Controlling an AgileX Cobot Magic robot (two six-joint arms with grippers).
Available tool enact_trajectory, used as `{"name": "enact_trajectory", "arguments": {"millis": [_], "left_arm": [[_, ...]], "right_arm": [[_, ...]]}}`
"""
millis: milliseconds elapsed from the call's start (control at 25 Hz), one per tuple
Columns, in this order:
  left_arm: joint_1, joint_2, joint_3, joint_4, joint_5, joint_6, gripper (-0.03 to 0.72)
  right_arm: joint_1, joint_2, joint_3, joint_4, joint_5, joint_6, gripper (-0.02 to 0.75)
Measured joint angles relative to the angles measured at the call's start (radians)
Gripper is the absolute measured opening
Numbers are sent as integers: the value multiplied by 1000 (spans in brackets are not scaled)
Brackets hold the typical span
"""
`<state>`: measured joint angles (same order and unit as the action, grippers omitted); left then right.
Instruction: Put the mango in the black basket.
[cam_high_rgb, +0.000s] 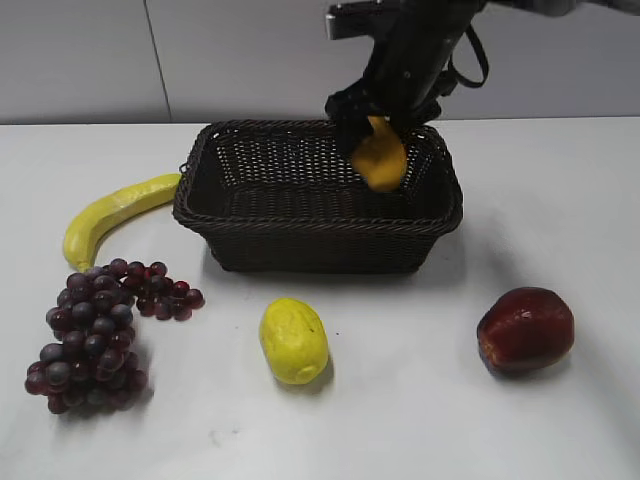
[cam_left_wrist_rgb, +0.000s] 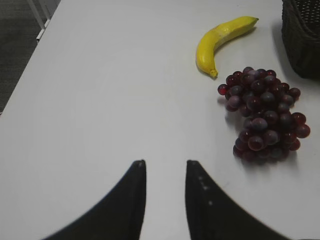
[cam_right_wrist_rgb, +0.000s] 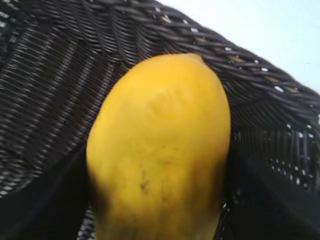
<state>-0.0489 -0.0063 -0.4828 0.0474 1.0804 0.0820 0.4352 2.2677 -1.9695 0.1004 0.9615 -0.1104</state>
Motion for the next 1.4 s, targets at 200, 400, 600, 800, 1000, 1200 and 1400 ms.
{"name": "enact_trajectory", "arguments": {"millis": [200,400,600,800,1000,1200,1400], "left_arm": [[0,0,0,0,0,0,201],[0,0,0,0,0,0,201],[0,0,0,0,0,0,201],[0,0,0,0,0,0,201],[0,0,0,0,0,0,201],[0,0,0,0,0,0,201],[0,0,0,1,0,0,201]], "right_arm": [[0,78,0,-4,-18,-1,579],[0,112,0,4,-47,-1,585],[0,115,0,5,-43,-1,652],[0,93,-66,5,92,-1,641],[-2,-22,-130,-49,171,-1,592],[-18,-199,-134,-141,237,1,578],[-26,-410,-84,-220,244,54,578]]}}
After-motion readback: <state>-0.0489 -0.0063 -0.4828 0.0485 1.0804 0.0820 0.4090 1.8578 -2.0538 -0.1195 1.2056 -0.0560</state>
